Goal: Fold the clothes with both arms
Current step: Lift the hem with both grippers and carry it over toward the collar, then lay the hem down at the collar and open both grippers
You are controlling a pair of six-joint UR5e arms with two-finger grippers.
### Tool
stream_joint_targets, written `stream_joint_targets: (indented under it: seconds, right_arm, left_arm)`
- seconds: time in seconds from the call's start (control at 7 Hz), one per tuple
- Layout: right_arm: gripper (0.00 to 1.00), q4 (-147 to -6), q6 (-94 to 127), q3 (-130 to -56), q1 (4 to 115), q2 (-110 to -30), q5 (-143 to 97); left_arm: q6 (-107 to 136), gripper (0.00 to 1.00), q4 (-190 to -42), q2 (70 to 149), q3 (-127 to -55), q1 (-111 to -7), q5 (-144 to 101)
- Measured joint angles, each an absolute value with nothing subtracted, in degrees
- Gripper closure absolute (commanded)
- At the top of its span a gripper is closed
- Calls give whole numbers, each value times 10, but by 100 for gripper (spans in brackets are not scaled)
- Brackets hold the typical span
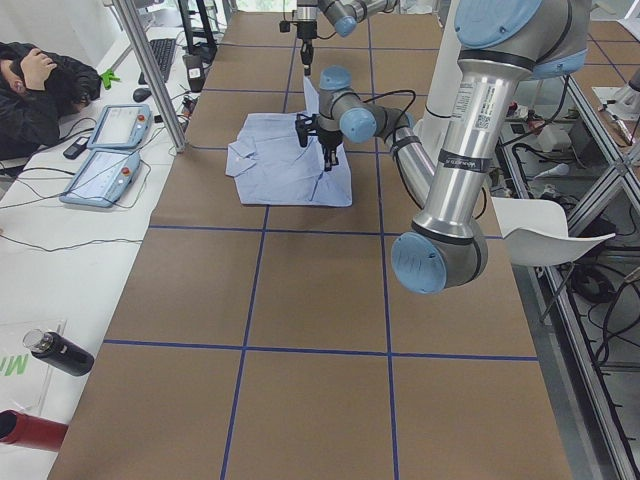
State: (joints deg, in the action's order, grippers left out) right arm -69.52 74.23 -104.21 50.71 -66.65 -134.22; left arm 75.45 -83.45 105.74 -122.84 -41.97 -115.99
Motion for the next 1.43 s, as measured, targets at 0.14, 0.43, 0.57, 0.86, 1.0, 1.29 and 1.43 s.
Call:
stream_joint_targets:
  seconds: [0.14, 0.43, 0.57, 0.86, 1.0, 1.29, 1.43]
  right_arm:
    - [100, -695, 742, -1023, 512, -652, -1338]
    - [100, -695, 742, -985, 520, -619, -1329]
    - [100, -695, 742, -969, 521, -608, -1320]
    - [100, -695, 742, -939, 528, -586, -1307]
    - [100, -695, 743, -920, 533, -571, -1304]
    - [100, -695, 743, -884, 538, -539, -1291]
    - [100, -695, 743, -873, 539, -532, -1283]
  left_arm:
    - [748, 100, -836, 1069, -1203, -438, -1166]
    - [745, 100, -847, 1125, -1125, -459, -1169]
    - [745, 100, -865, 1146, -1087, -467, -1169]
    - [745, 100, -912, 1166, -1027, -489, -1169]
    - [745, 100, -933, 1174, -1001, -502, -1169]
    - [744, 100, -970, 1199, -943, -521, -1168]
    - [744, 100, -992, 1206, -918, -527, -1167]
